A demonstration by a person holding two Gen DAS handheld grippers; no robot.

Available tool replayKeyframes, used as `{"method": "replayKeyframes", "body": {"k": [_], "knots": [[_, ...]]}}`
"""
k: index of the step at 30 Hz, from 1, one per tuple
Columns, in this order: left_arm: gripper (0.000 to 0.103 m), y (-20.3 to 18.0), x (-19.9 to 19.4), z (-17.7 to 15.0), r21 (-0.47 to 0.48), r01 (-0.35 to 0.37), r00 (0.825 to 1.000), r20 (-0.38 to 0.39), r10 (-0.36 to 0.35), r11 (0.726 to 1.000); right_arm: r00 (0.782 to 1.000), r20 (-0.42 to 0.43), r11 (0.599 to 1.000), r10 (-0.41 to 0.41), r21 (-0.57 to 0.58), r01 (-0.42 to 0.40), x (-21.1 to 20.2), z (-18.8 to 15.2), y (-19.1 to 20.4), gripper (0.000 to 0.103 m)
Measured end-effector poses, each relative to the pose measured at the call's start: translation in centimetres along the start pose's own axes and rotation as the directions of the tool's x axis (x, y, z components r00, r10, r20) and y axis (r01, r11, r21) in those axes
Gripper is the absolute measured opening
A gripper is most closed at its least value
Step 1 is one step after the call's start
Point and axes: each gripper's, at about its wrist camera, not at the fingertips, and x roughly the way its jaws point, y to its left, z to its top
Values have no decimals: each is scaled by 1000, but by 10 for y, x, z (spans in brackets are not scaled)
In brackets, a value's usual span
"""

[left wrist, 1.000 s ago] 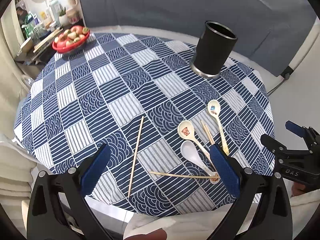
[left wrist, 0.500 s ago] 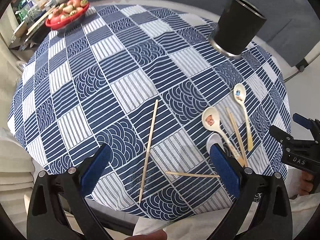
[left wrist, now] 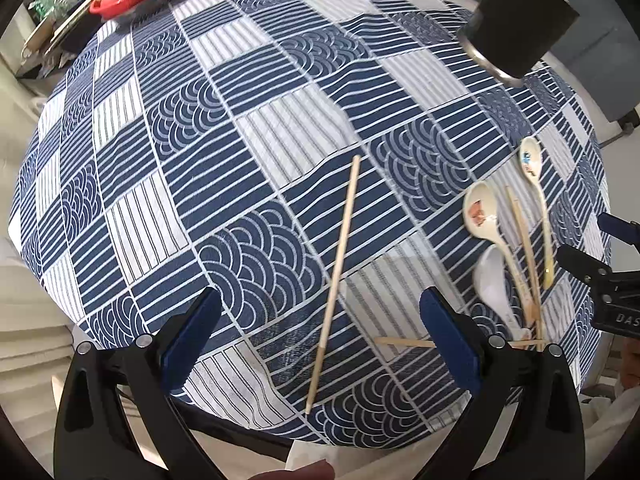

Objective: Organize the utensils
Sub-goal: 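Grasp the lone wooden chopstick with the left tool while the right tool grasps another chopstick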

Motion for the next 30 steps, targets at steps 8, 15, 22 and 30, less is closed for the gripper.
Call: {"method": "replayKeyframes", "body": {"k": [8, 15, 22, 30], "knots": [[97, 8, 16, 1, -9, -16, 1000, -15, 16, 1000, 996, -1, 996, 89, -32, -89, 4, 2, 12, 95], [97, 12, 28, 2, 7, -13, 1000, -22, 13, 1000, 983, -38, 972, 180, -148, -184, 1, -15, 33, 94], [97, 8, 43, 2, 79, -18, 1000, -12, 19, 997, 966, -107, 922, 236, -288, -257, 8, -36, 62, 64], [97, -4, 65, 7, 186, -19, 1000, -10, 21, 982, 956, -127, 824, 264, -486, -292, 13, -59, 97, 42]]}}
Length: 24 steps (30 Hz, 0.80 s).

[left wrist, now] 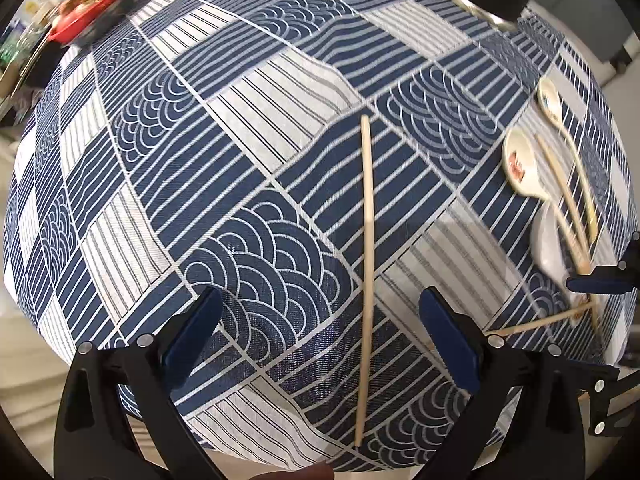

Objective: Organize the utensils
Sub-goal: 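Grasp the lone wooden chopstick with the left tool while the right tool grasps another chopstick, then lift both held chopsticks upright and carry them toward the black cup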

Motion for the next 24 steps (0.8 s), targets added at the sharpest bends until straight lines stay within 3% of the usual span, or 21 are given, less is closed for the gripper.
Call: {"method": "replayKeyframes", "body": {"k": [4, 7, 9, 12, 16, 24], "knots": [[98, 0, 7, 1, 15, 18, 999, 29, -18, 1000, 1000, 5, 995, -13, -95, 14, 12, -2, 15, 30], [92, -1, 11, -3, 12, 19, 999, 35, -19, 1000, 996, 16, 979, -88, -182, 89, 16, -2, 27, 6], [83, 7, 11, -10, -1, 19, 999, 37, -19, 1000, 995, 16, 975, -98, -199, 99, 16, -5, 31, 5], [61, 16, -6, -6, 10, 20, 999, 38, -21, 1000, 993, 30, 968, -110, -223, 114, 15, -13, 38, 5], [10, 16, -12, -9, 18, 38, 999, 25, -39, 999, 996, 43, 975, -83, -201, 90, 11, -26, 48, 5], [3, 24, -18, -7, 8, 33, 999, 5, -33, 999, 991, 93, 991, -94, -89, 103, -19, -24, 21, 5]]}}
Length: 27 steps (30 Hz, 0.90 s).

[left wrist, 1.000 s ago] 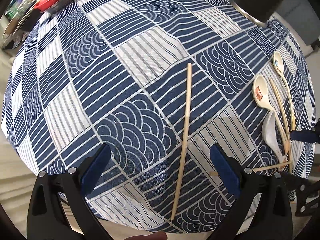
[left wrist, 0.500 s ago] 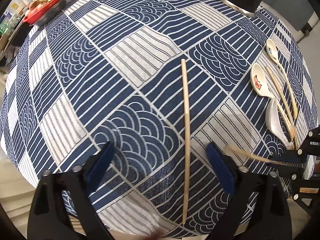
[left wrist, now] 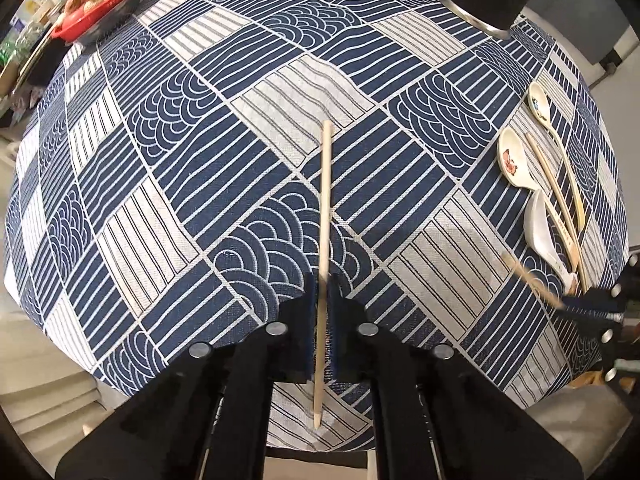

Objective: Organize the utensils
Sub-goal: 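Lift both held chopsticks upright and carry them toward the black cup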

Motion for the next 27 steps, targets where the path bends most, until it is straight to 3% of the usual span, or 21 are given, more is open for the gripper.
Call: {"method": "replayKeyframes", "body": {"k": [8, 13, 18, 21, 27], "knots": [[0, 4, -20, 6, 14, -79, 997, -5, 79, 997, 998, 55, 995, -31, 94, 25, -29, -8, -22, 5], [0, 5, -28, 9, 3, -88, 996, 6, 88, 996, 994, 93, 989, -52, 146, 38, -42, -10, -35, 5], [1, 3, -30, -2, 5, -67, 998, 6, 67, 998, 991, 120, 985, -60, 170, 39, -49, -11, -44, 5], [10, 1, -31, -11, -13, -49, 999, -16, 49, 999, 991, 122, 984, -61, 174, 40, -50, -12, -47, 5], [14, 5, -10, -12, -28, -36, 998, -59, 34, 999, 990, 120, 982, -79, 183, 56, -54, -17, -52, 5]]}}
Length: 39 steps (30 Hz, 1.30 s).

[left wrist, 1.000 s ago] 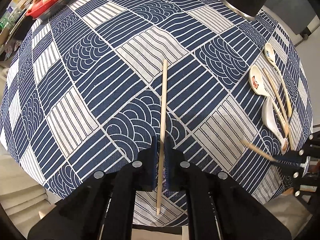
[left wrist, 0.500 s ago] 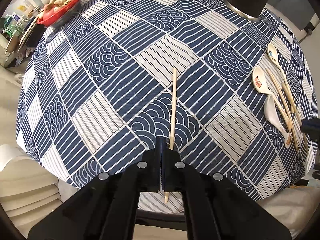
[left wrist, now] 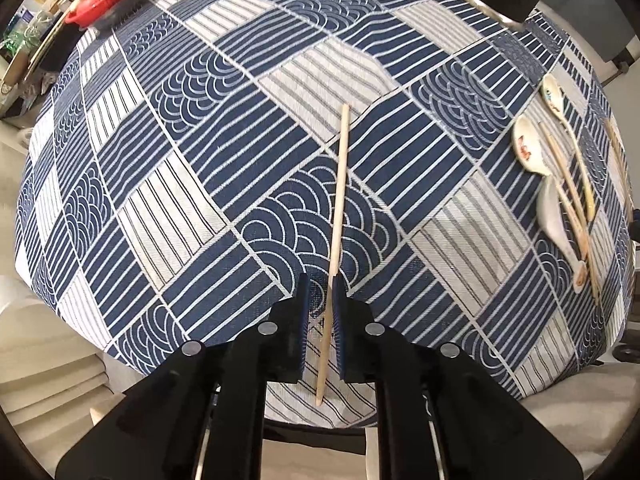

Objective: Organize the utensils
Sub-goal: 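Lift both held chopsticks upright and carry them toward the black cup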

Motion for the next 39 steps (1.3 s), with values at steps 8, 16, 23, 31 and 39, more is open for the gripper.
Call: {"method": "replayKeyframes", "body": {"k": [8, 16, 23, 31, 39], "knots": [[17, -1, 2, 6, 24, 31, 1000, -1, -31, 999, 1000, 4, 999, -22, 34, 22, -3, -4, -12, 5], [5, -9, -4, 5, 58, 11, 999, -33, -9, 998, 998, 47, 996, -35, 82, 31, -11, -5, -24, 5], [5, 5, -29, 10, 25, -56, 998, -5, 56, 998, 990, 121, 988, -66, 144, 48, -28, -3, -47, 5], [5, 17, -76, 31, 0, -115, 990, 78, 114, 993, 966, 215, 974, -141, 207, 96, -58, -5, -80, 5], [5, 8, -120, 64, 24, -122, 972, 204, 115, 992, 932, 314, 959, -179, 269, 94, -93, -4, -108, 5]]}}
